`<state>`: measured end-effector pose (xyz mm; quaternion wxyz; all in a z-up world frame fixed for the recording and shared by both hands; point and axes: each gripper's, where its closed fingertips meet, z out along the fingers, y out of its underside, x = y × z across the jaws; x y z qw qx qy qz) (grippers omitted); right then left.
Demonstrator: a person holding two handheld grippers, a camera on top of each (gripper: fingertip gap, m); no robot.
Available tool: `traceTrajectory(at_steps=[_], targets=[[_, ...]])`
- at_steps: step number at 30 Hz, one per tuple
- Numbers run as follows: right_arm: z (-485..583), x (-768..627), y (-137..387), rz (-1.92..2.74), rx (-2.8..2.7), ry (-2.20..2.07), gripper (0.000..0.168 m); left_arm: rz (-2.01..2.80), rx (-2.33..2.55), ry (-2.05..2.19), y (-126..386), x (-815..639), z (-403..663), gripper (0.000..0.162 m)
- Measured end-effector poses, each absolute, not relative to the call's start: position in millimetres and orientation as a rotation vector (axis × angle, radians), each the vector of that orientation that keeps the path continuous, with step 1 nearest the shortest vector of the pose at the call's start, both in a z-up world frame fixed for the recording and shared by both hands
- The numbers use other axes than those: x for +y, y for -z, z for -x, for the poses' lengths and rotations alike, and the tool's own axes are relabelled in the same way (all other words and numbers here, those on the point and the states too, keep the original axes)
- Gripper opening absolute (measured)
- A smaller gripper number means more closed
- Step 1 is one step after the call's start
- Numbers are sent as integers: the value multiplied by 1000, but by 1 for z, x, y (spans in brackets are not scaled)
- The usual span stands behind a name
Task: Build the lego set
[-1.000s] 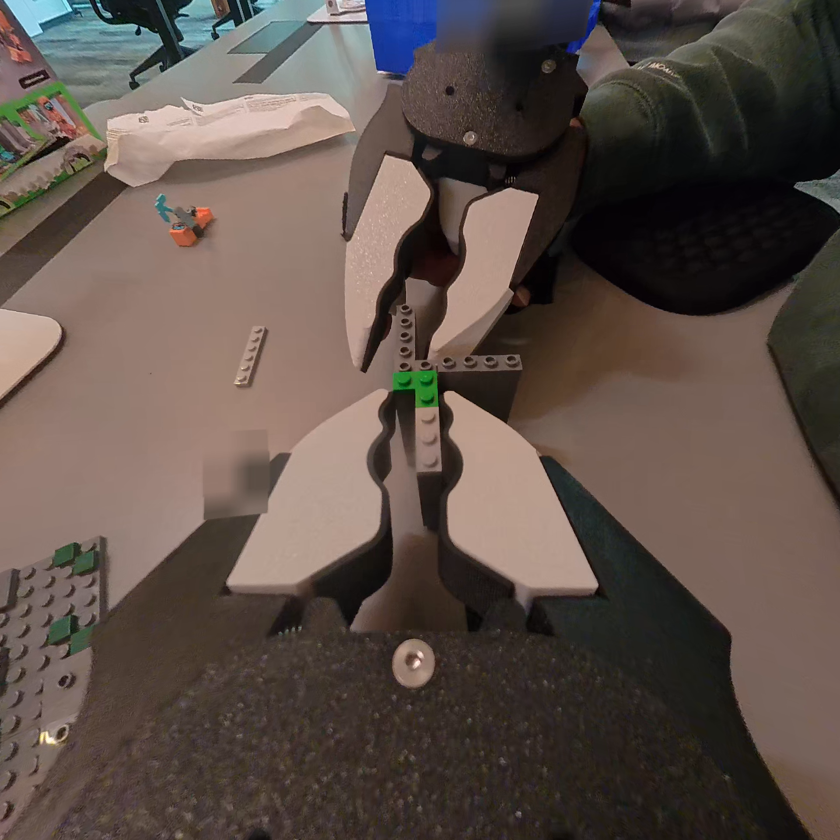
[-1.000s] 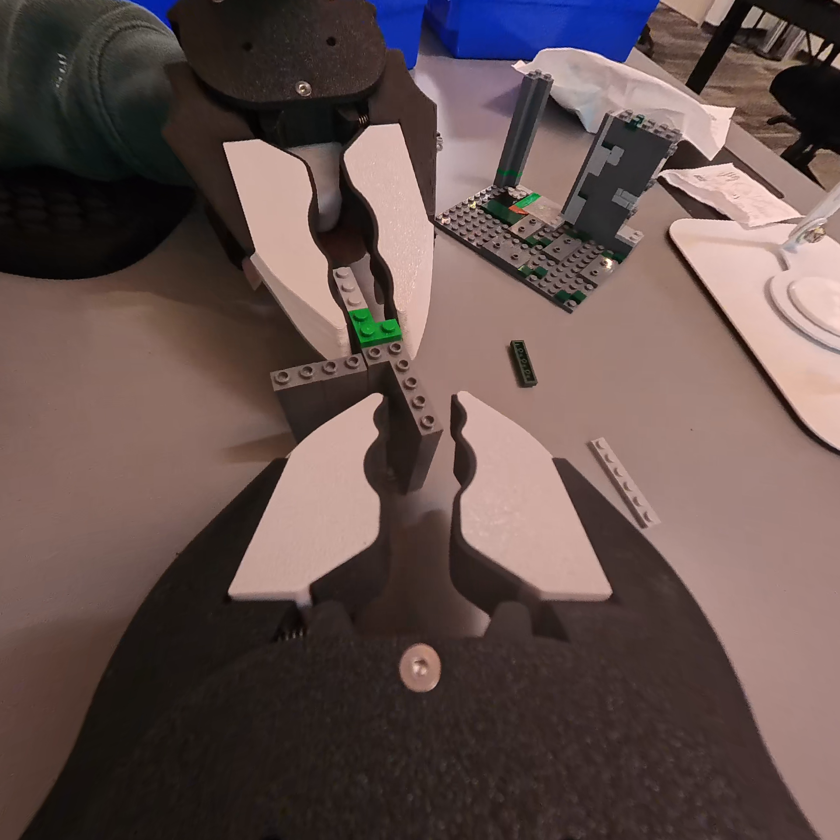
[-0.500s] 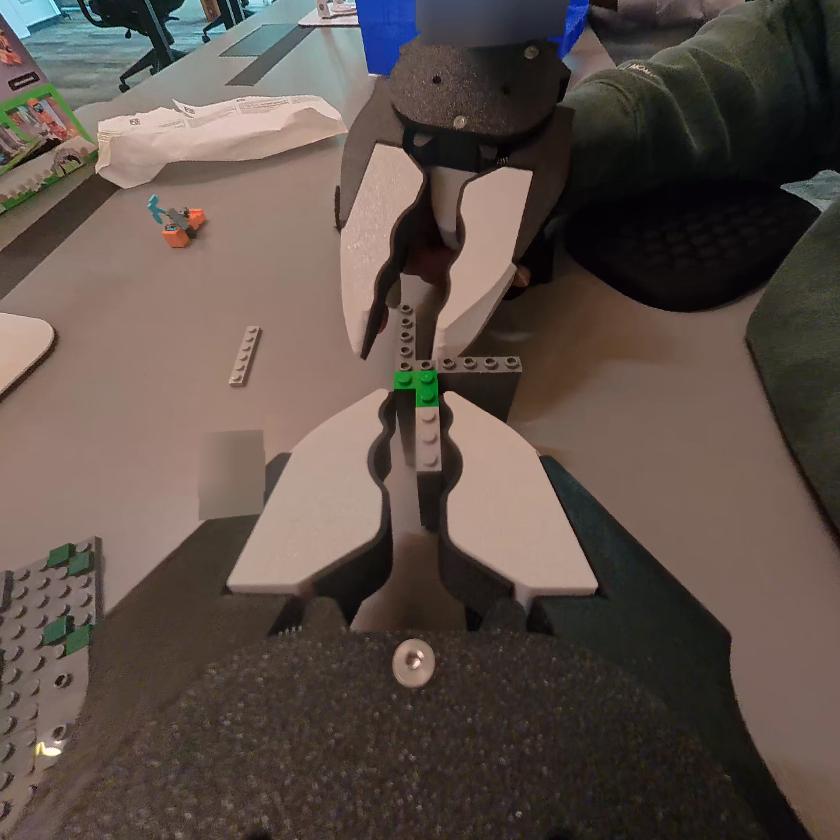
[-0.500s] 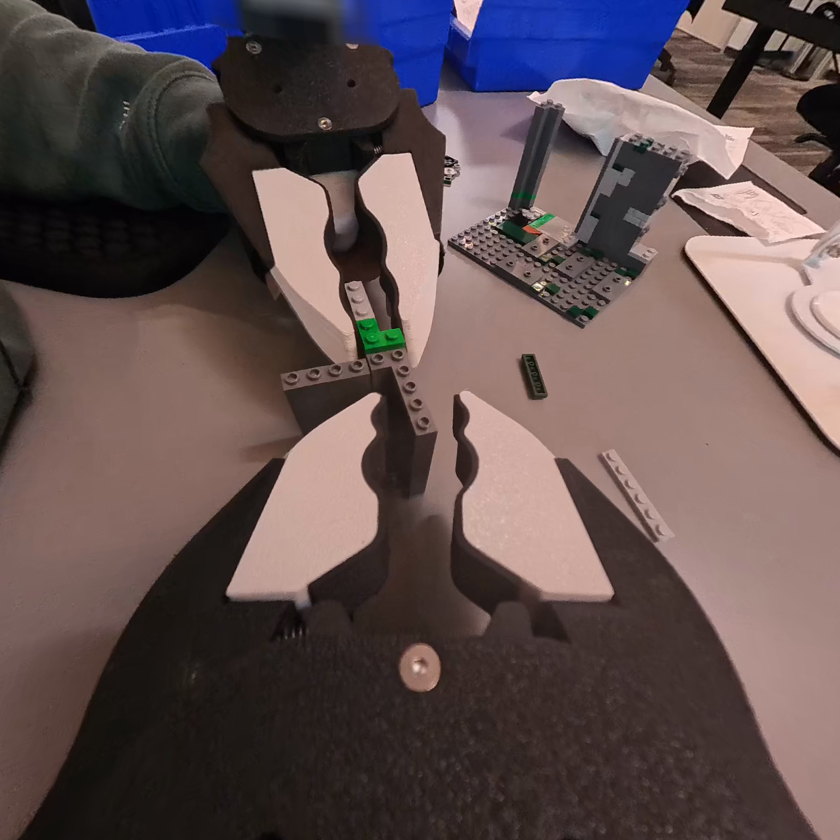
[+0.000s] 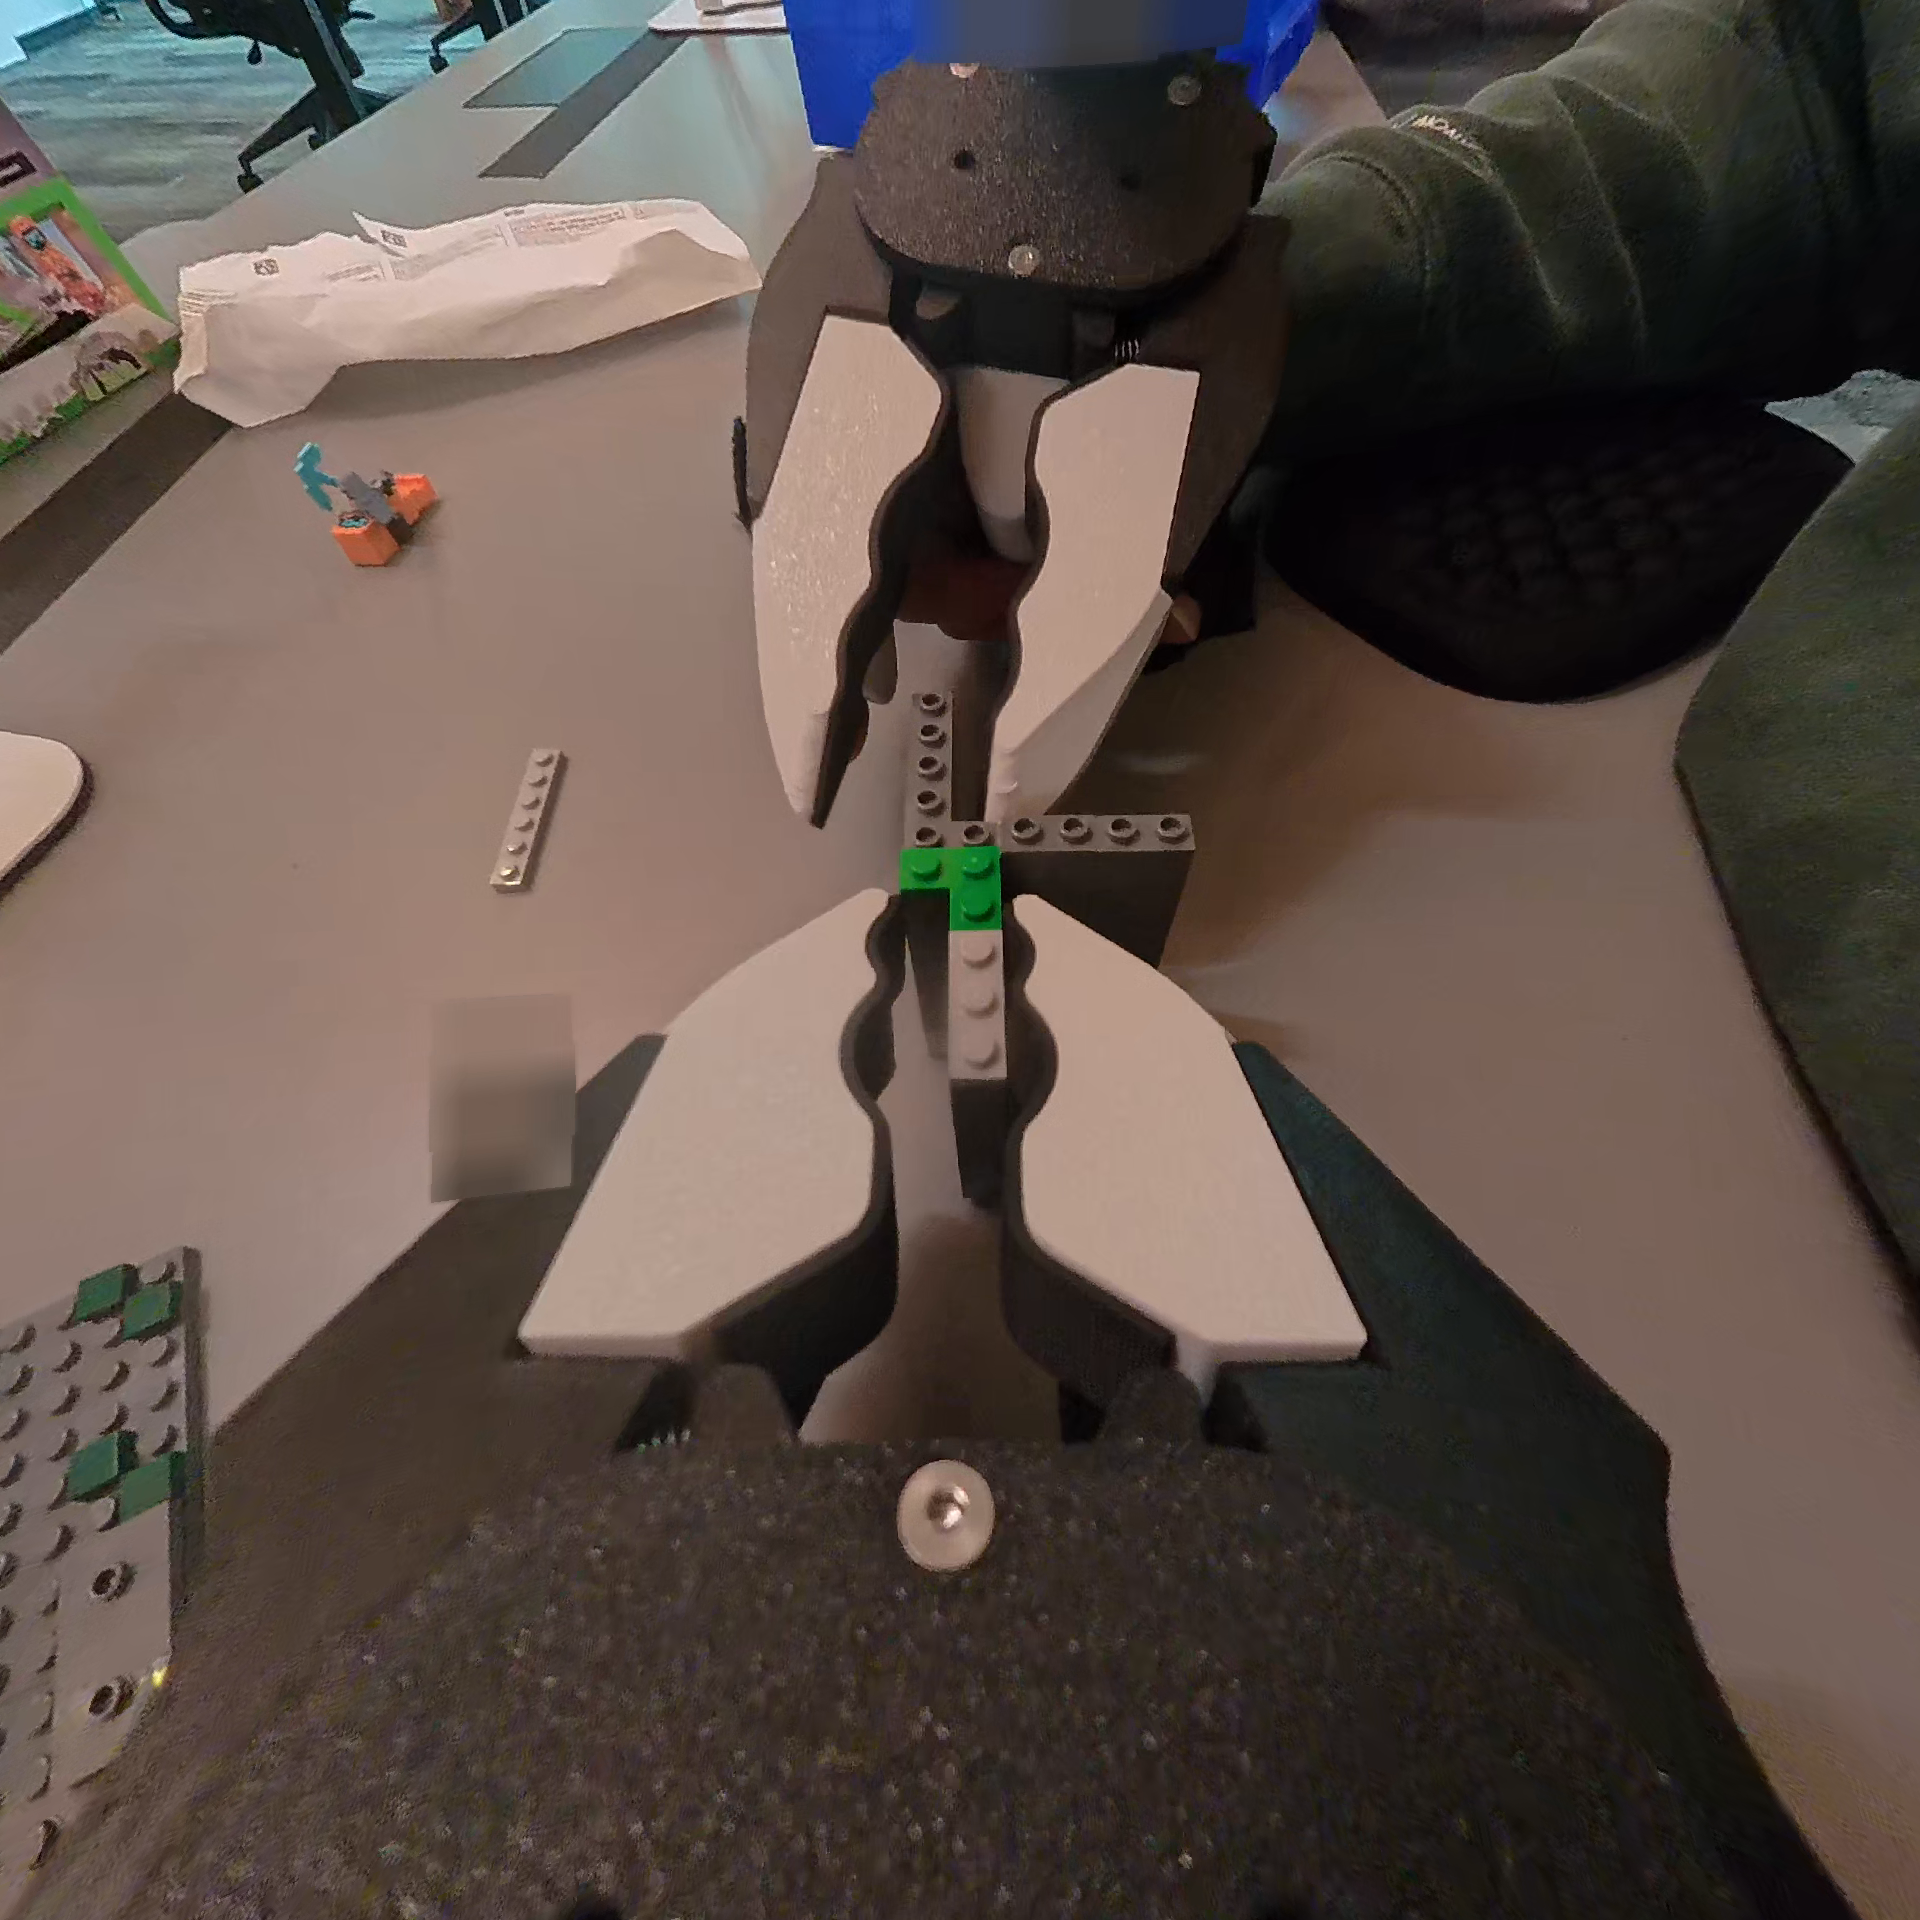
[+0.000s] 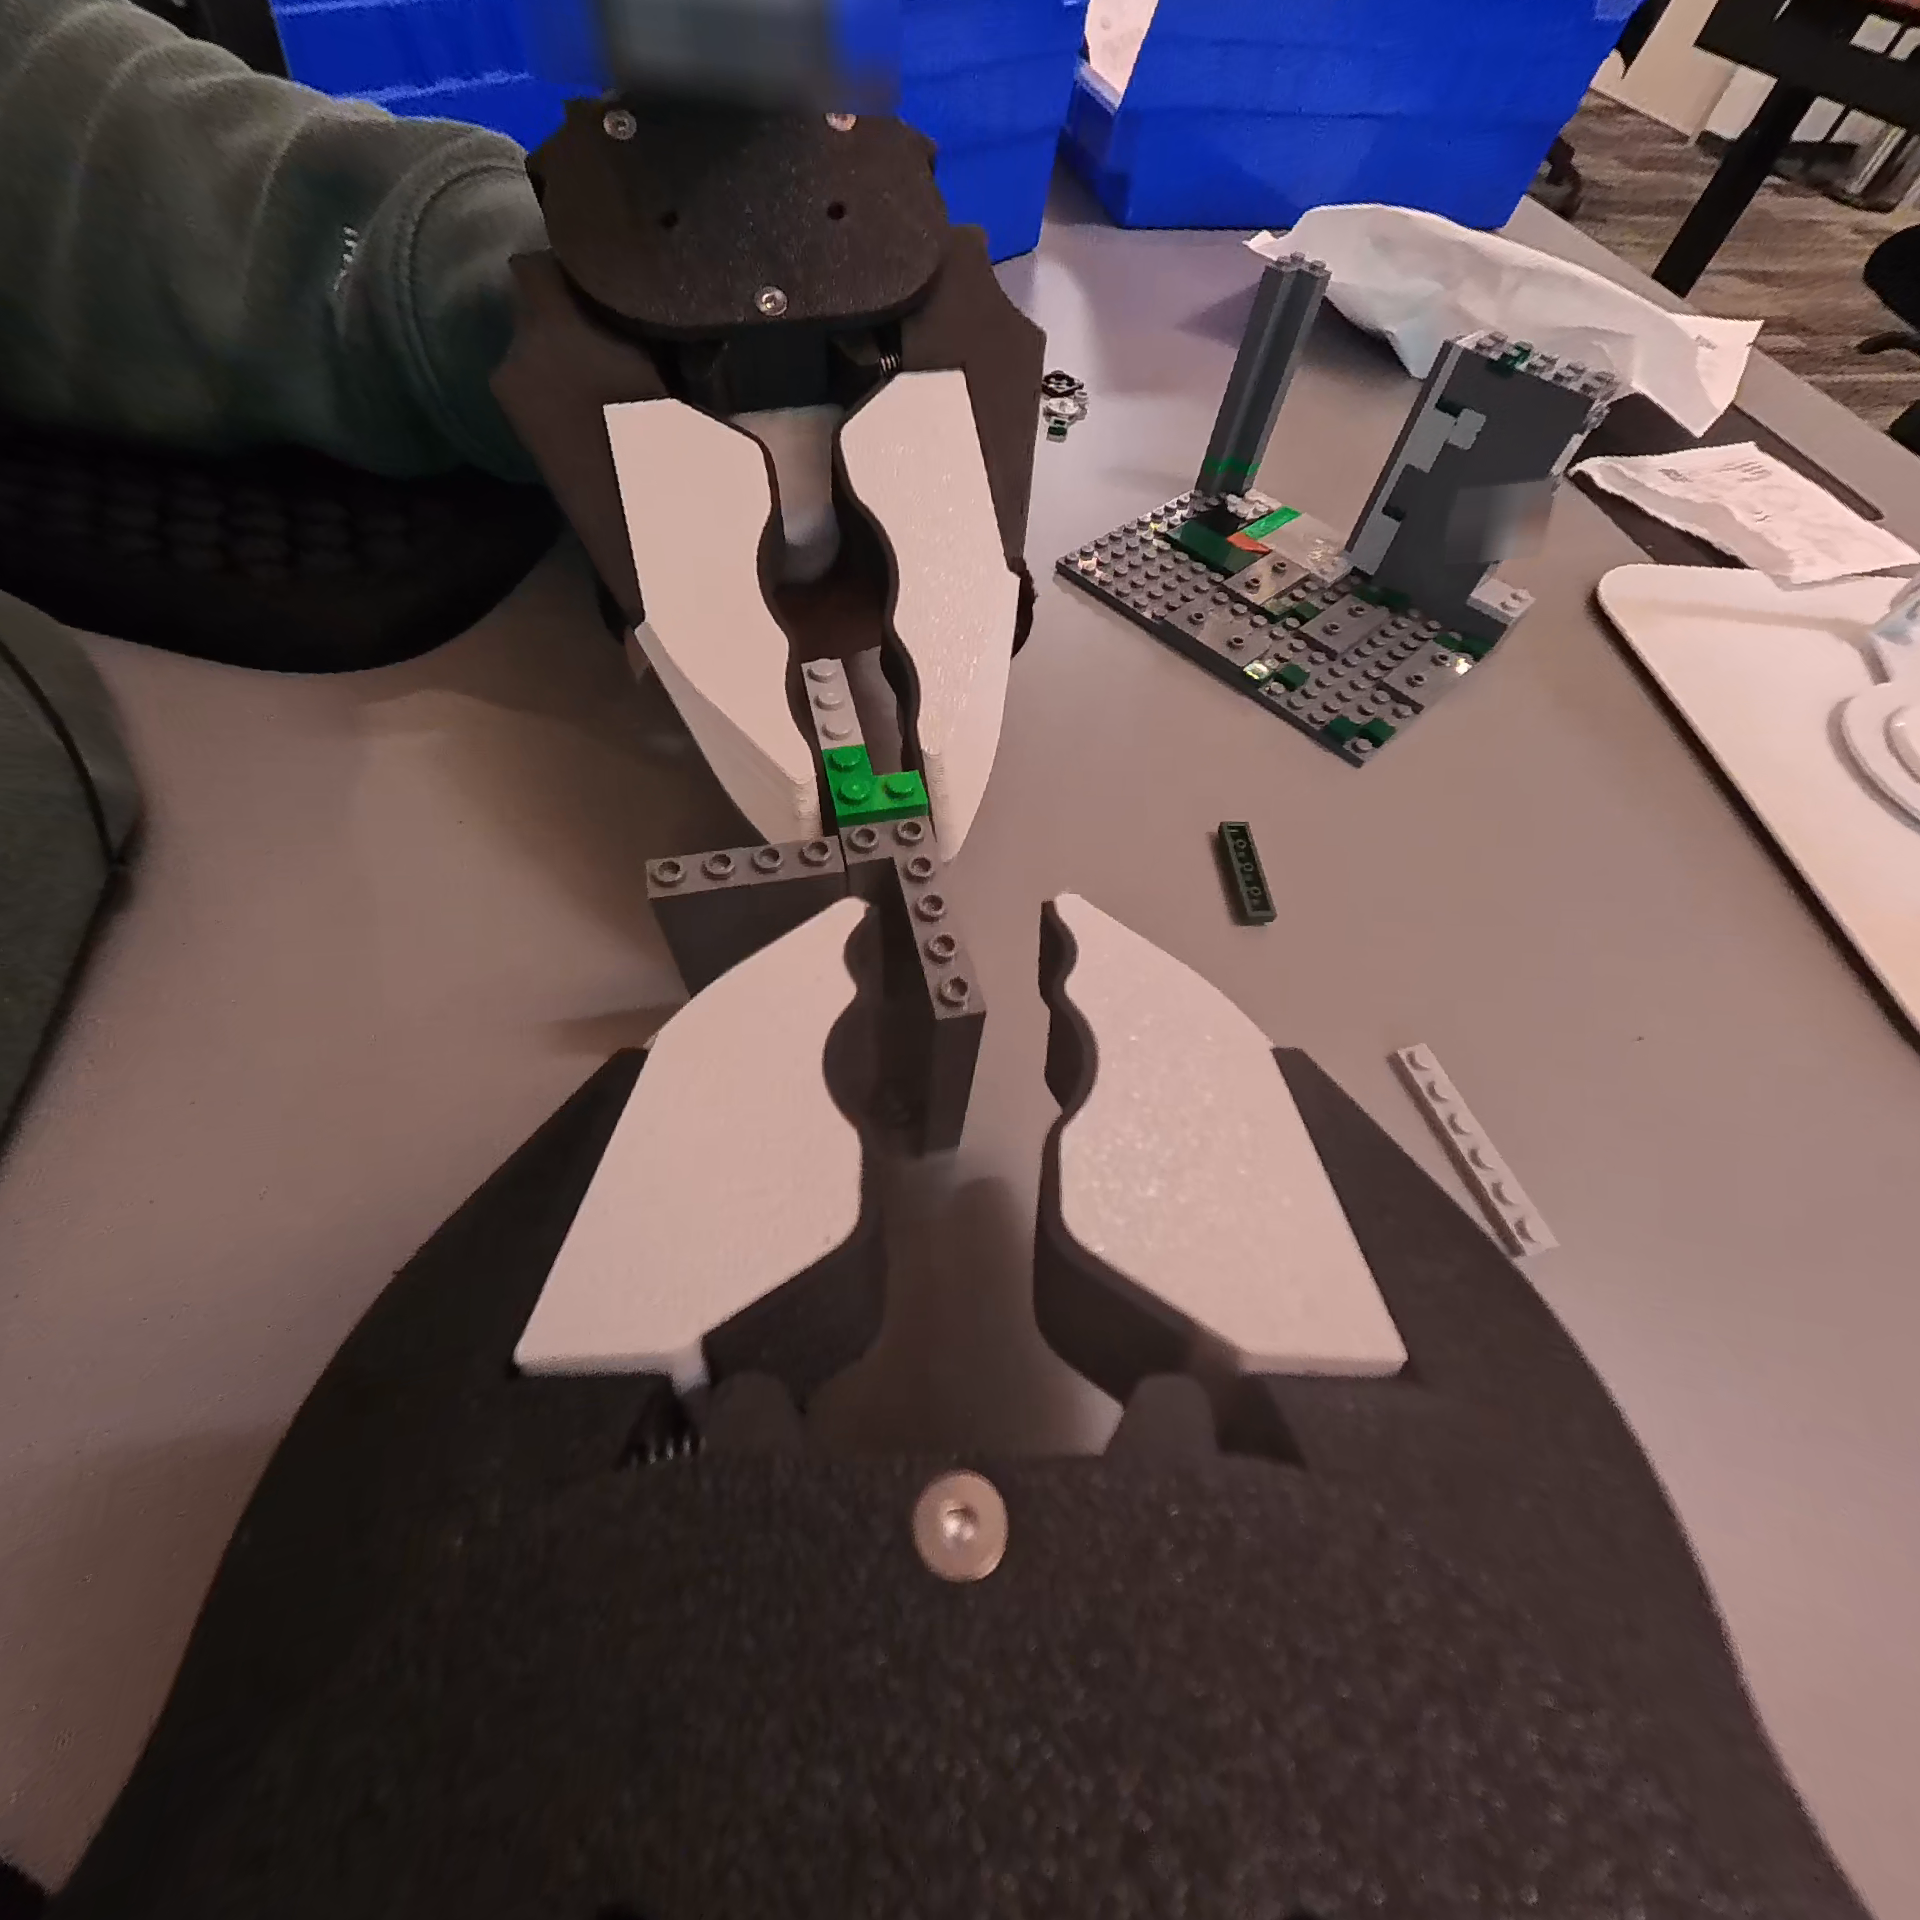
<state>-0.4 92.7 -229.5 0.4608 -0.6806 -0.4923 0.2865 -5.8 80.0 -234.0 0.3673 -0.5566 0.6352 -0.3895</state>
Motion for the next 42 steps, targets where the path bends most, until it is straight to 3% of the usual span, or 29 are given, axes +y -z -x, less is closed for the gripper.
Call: traceTrajectory(at_steps=[7, 16, 42], targets=[[0, 88, 230, 1665, -1235, -720, 29, 1424, 1636, 1027, 229, 78, 9, 24], [3, 87, 229, 1659, -1235, -725, 29, 1432, 1692, 966, 233, 77, 14, 16], [2, 83, 228, 1655, -1266, -721, 31, 1465, 1672, 940, 233, 78, 12, 15]])
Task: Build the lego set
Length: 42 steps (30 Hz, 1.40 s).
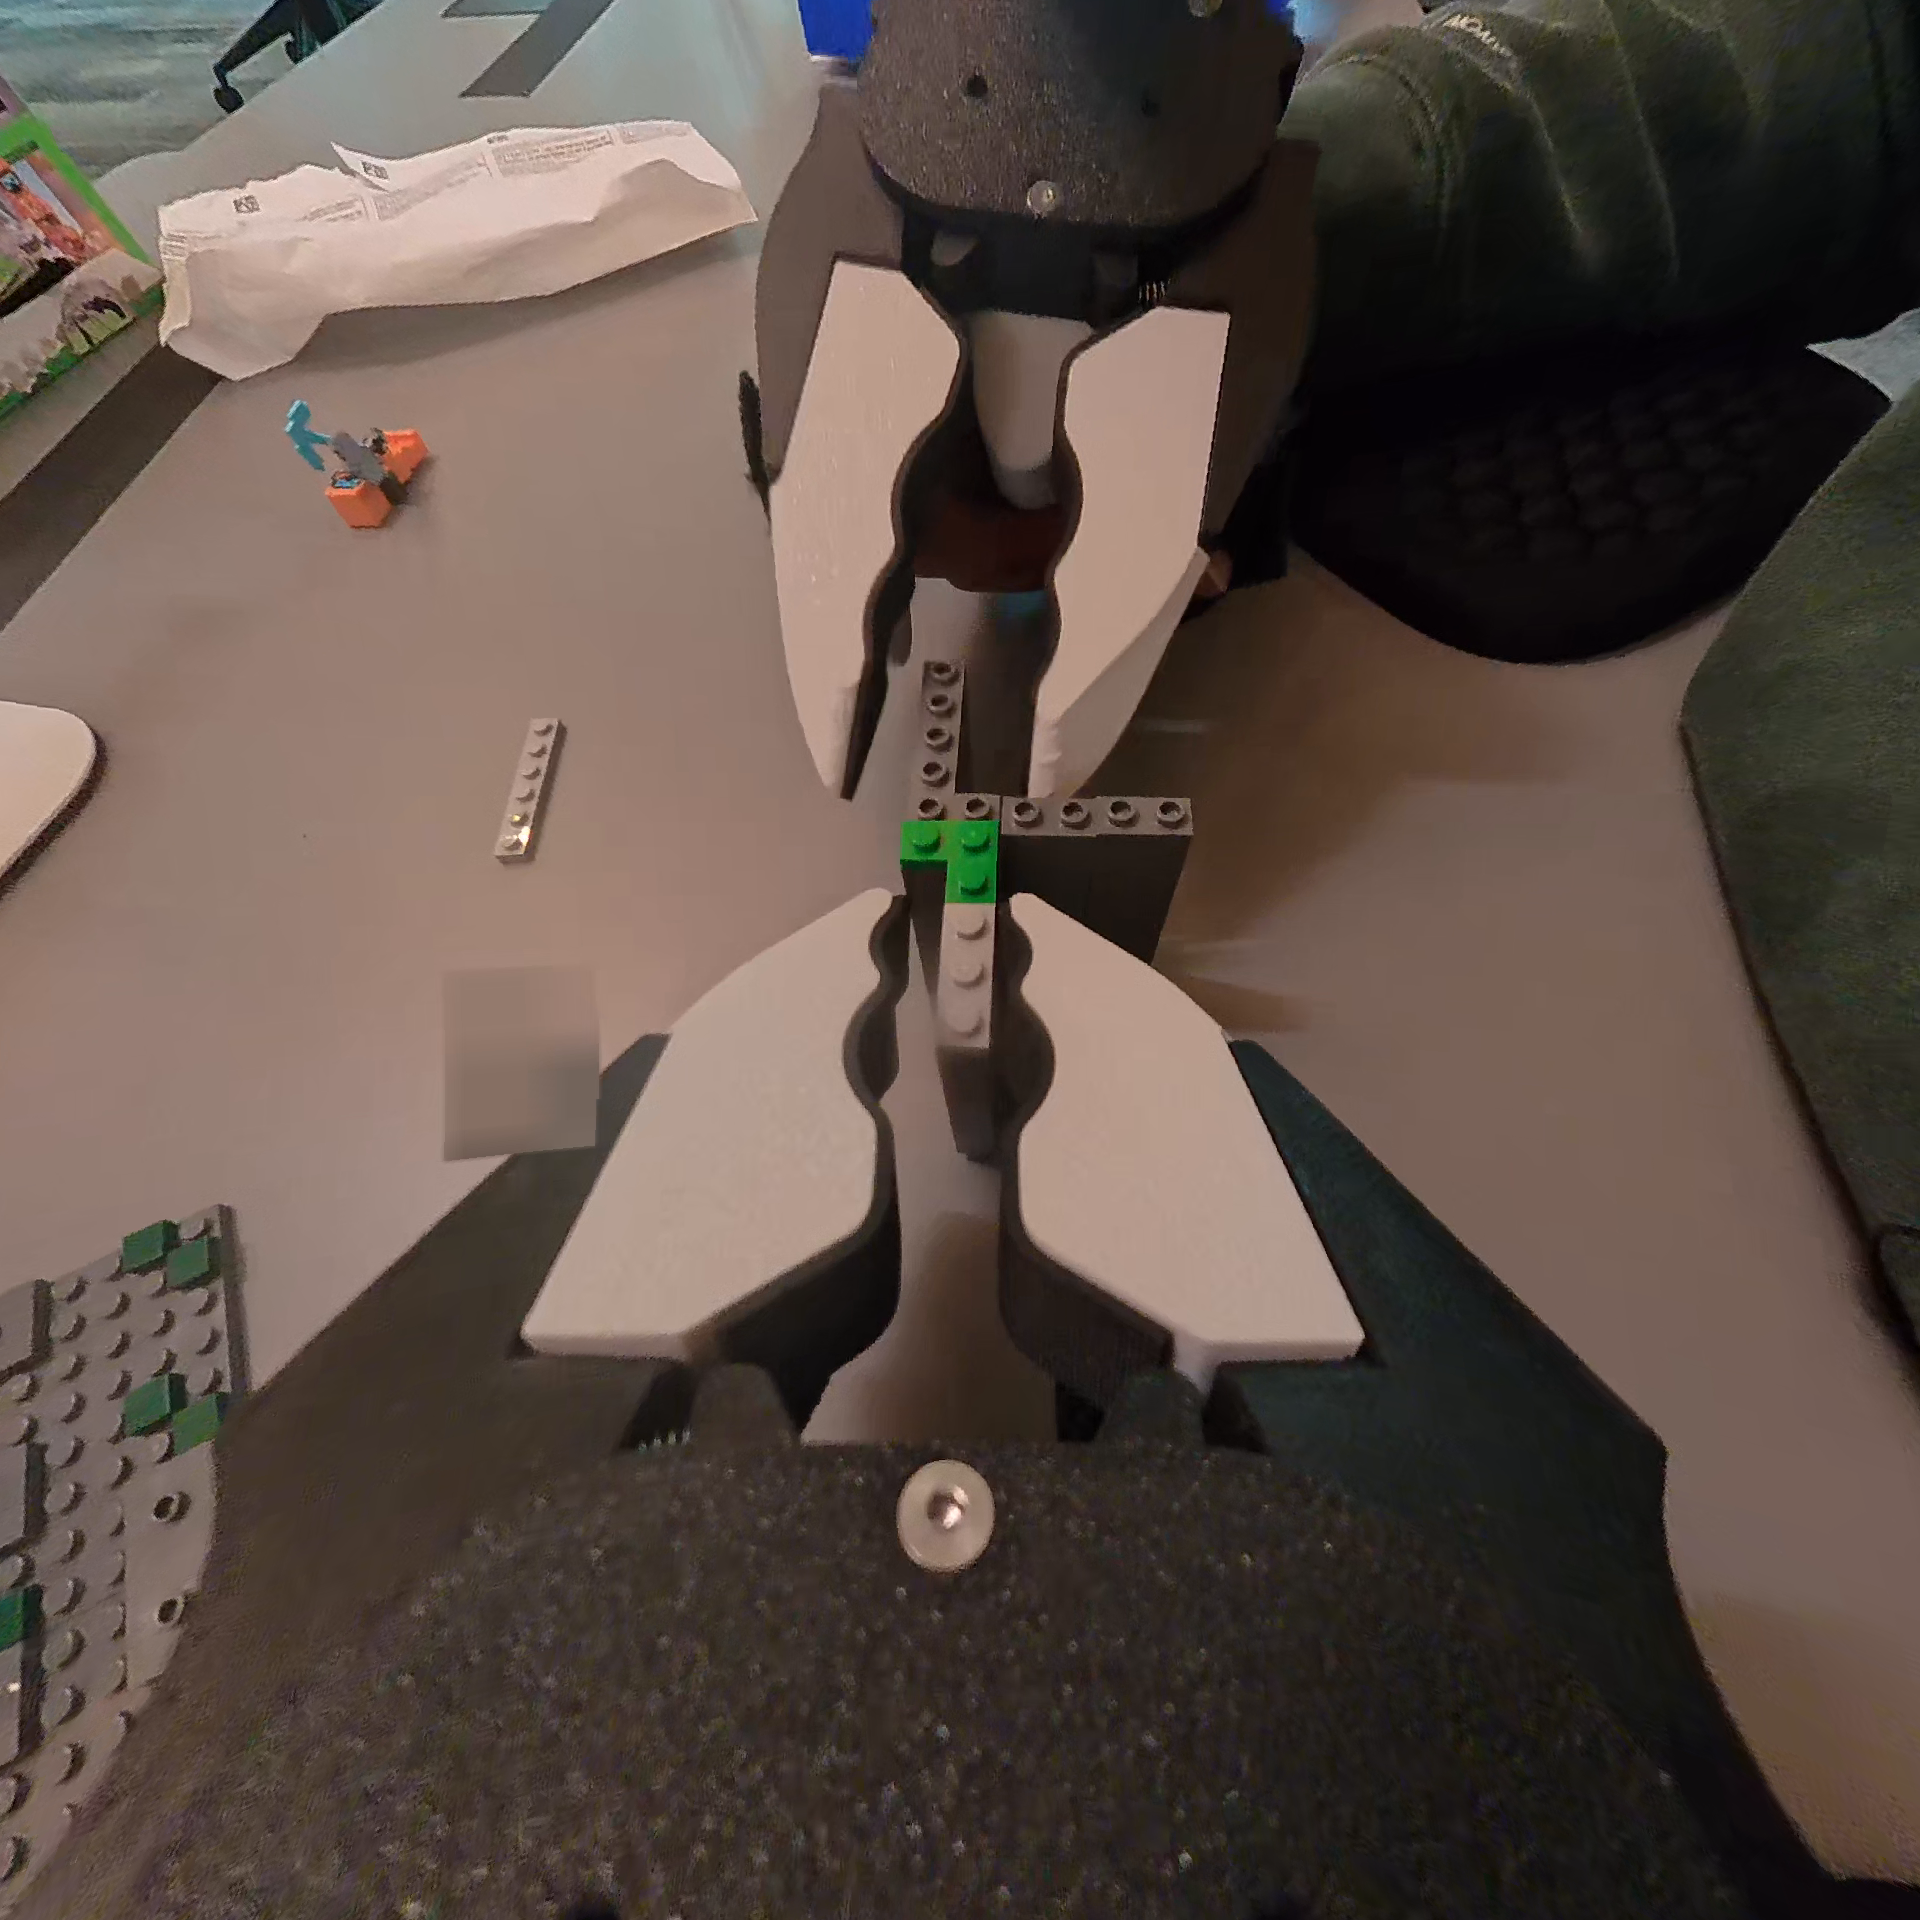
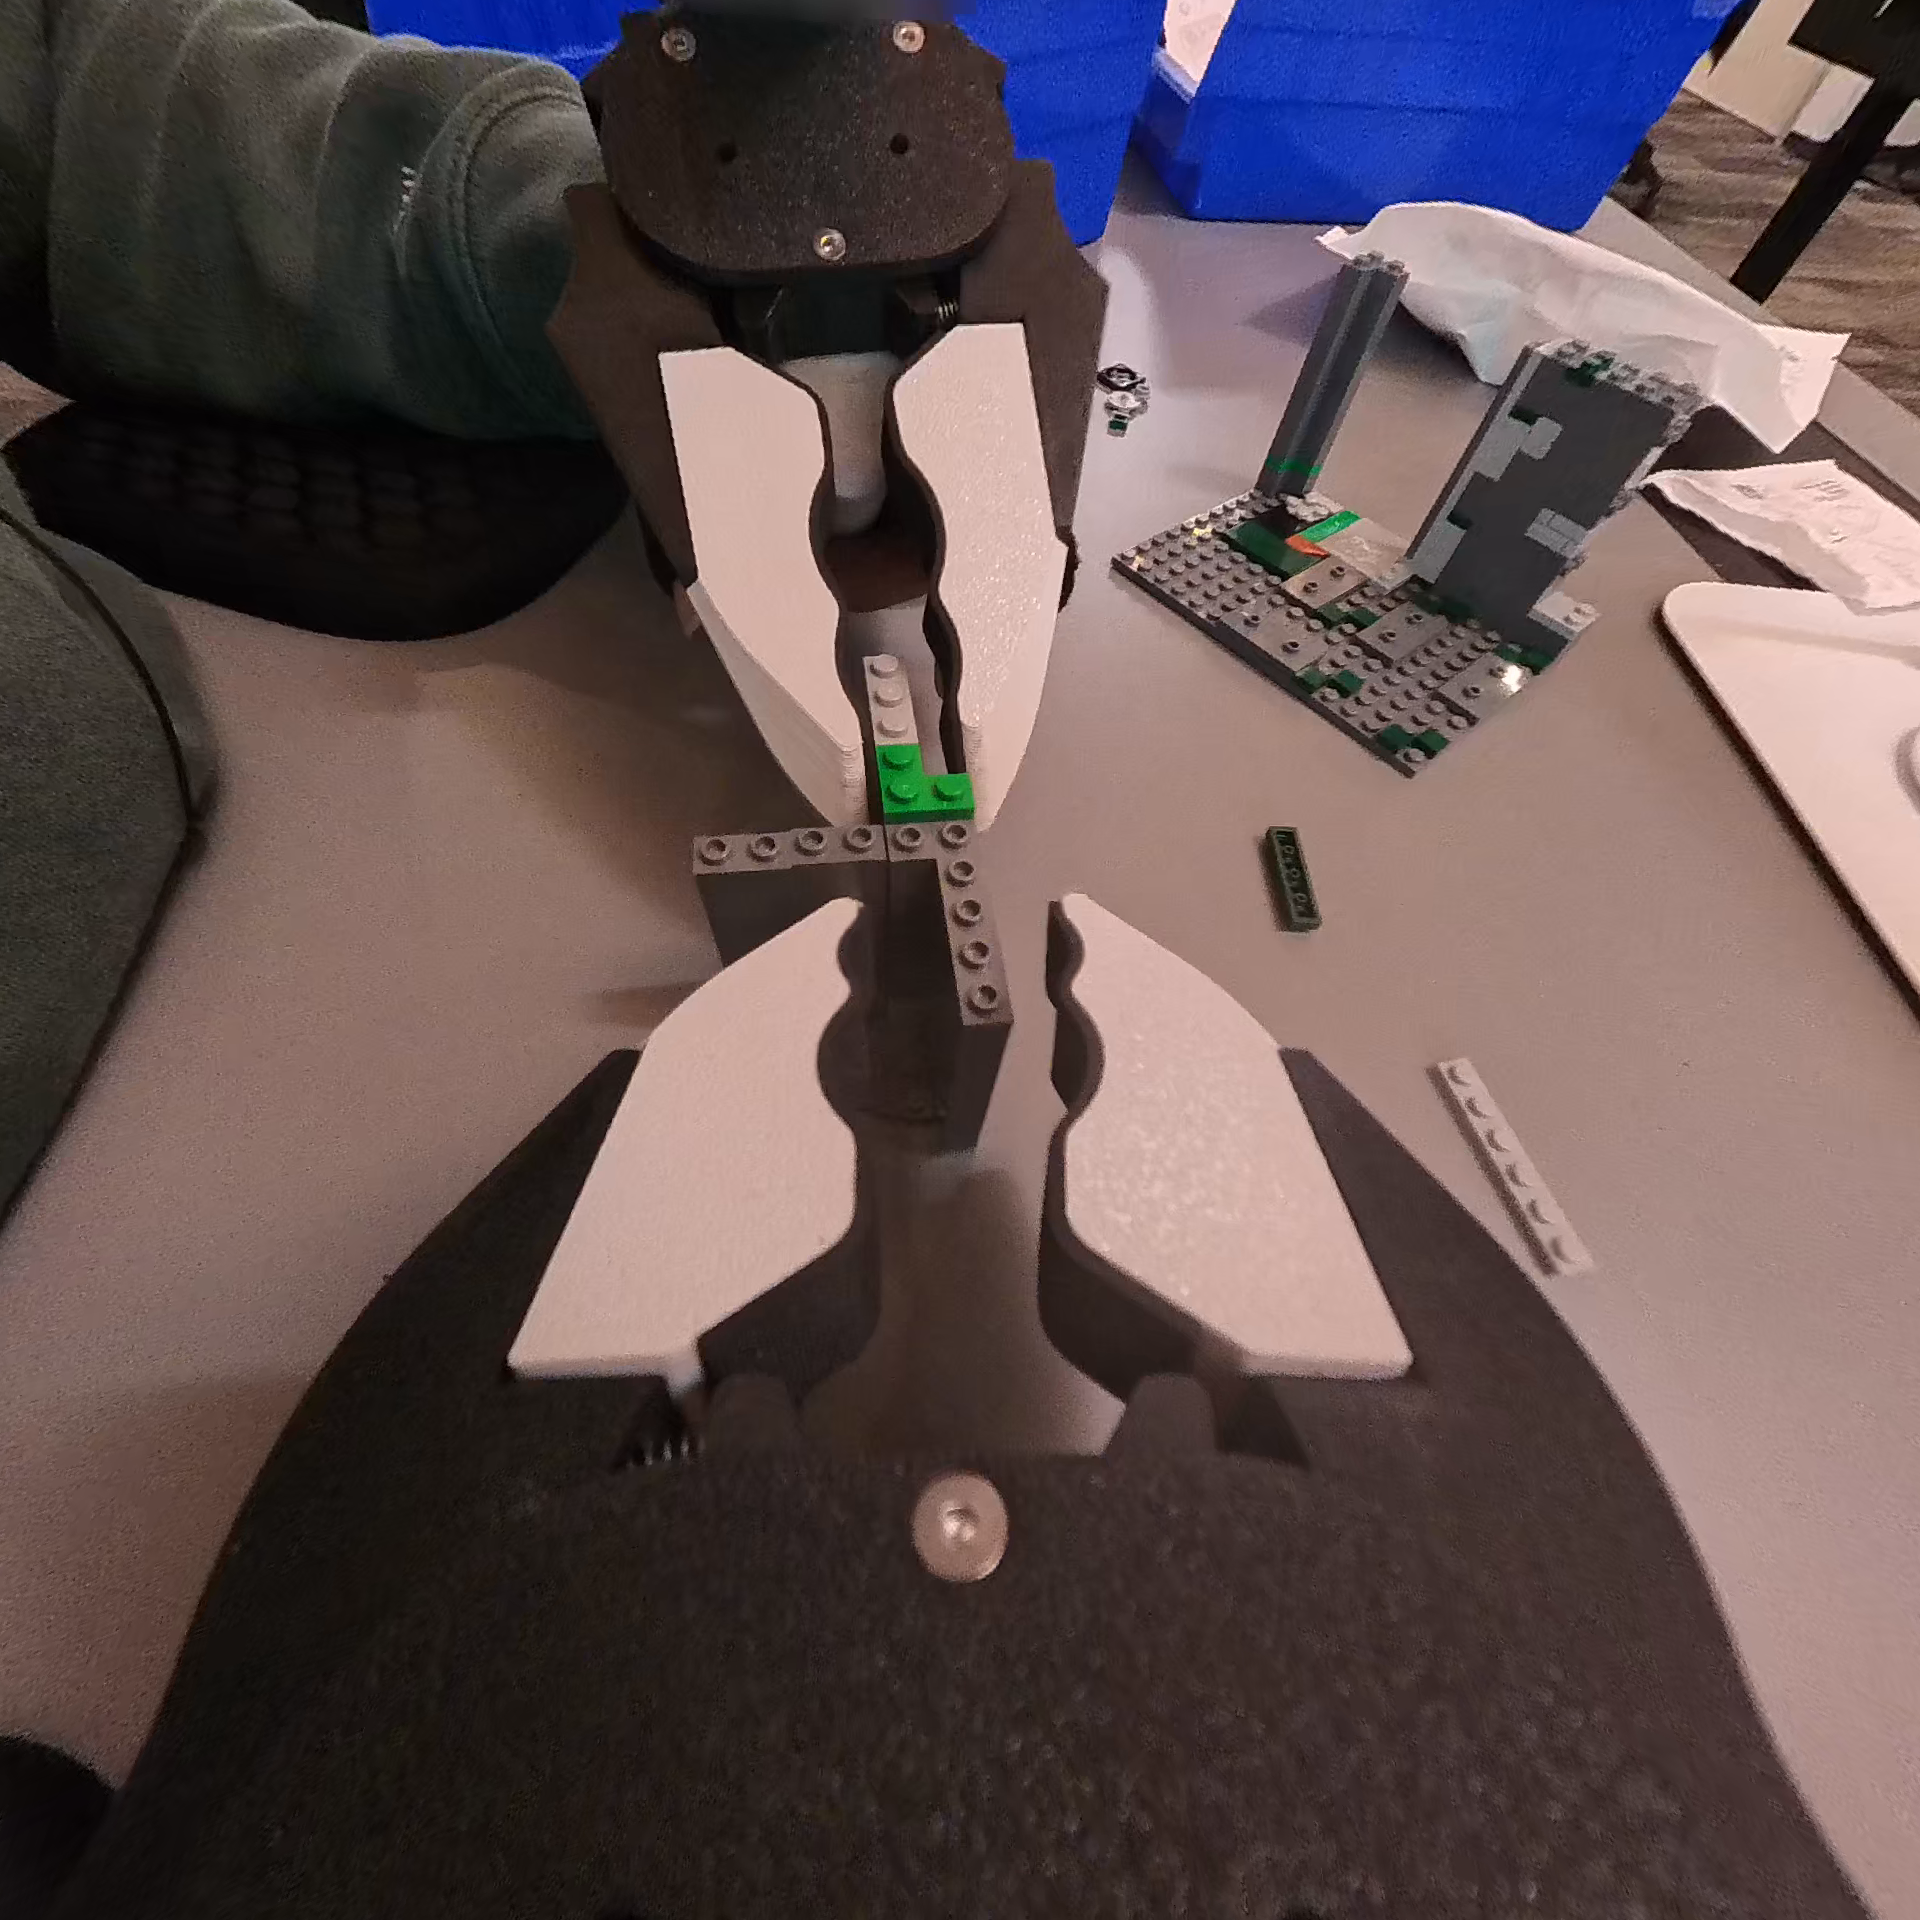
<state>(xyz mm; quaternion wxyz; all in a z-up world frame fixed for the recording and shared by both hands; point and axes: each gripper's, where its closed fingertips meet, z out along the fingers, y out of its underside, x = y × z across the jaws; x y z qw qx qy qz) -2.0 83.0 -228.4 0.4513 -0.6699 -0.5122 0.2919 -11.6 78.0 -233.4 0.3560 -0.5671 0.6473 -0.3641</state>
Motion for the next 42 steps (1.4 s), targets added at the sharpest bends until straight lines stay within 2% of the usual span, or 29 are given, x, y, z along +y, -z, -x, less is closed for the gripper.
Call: traceTrajectory(at_steps=[7, 11, 14, 17, 24, 28, 42], targets=[[-8, 91, 203, 1764, -1132, -613, 33, 1551, 1613, 871, 233, 85, 9, 15], [-8, 80, 198, 1839, -1077, -487, 20, 1655, 1516, 834, 234, 88, 7, 15], [-10, 71, 210, 2007, -985, -433, 22, 1749, 1429, 831, 235, 89, 7, 15], [-5, 66, 216, 2123, -885, -430, 30, 1837, 1374, 766, 241, 91, 11, 7], [1, 72, 220, 2205, -813, -299, 31, 1879, 1326, 767, 244, 84, 19, 10], [5, 77, 221, 2230, -808, -281, 23, 1863, 1331, 763, 241, 79, 29, 13], [1, 89, 230, 2329, -847, -146, 8, 1798, 1383, 710, 244, 76, 28, 7]])
